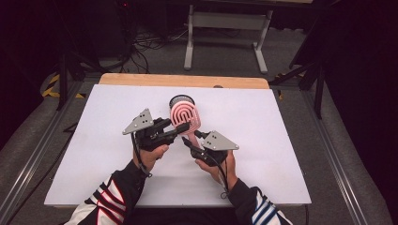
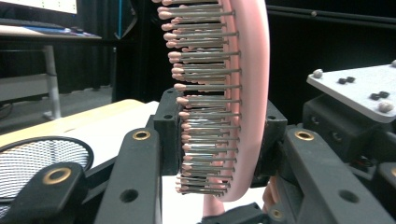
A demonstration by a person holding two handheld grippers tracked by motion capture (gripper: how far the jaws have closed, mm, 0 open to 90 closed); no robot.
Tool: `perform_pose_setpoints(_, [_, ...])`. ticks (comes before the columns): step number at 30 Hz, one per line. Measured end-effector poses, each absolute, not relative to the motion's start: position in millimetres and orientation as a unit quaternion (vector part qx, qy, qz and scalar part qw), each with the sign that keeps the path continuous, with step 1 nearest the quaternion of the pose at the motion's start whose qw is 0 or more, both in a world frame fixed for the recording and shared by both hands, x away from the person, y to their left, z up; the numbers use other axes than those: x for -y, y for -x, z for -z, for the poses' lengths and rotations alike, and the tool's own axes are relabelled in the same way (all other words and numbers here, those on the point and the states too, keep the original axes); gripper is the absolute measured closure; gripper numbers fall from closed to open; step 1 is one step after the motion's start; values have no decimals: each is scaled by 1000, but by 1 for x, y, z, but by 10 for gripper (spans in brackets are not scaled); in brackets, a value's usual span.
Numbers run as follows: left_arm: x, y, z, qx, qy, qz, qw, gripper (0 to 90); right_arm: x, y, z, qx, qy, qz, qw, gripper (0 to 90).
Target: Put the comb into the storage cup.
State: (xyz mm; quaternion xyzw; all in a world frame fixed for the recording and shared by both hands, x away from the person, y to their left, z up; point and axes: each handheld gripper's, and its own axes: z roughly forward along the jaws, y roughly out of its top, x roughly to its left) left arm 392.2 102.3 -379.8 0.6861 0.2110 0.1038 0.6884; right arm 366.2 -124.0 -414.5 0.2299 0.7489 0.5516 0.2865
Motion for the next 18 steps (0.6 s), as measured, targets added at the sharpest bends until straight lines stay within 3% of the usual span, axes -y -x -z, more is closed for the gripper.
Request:
perform_pose_setpoints(7, [-105,-392,379,-216,-687,-116,685,635,122,-359,411,-753,-209,-545,306,501])
perform_pose_setpoints(18, [-115,-394,383,-227,-688,-130,677,635,126,-352,404,-743,-195,-550,326,325])
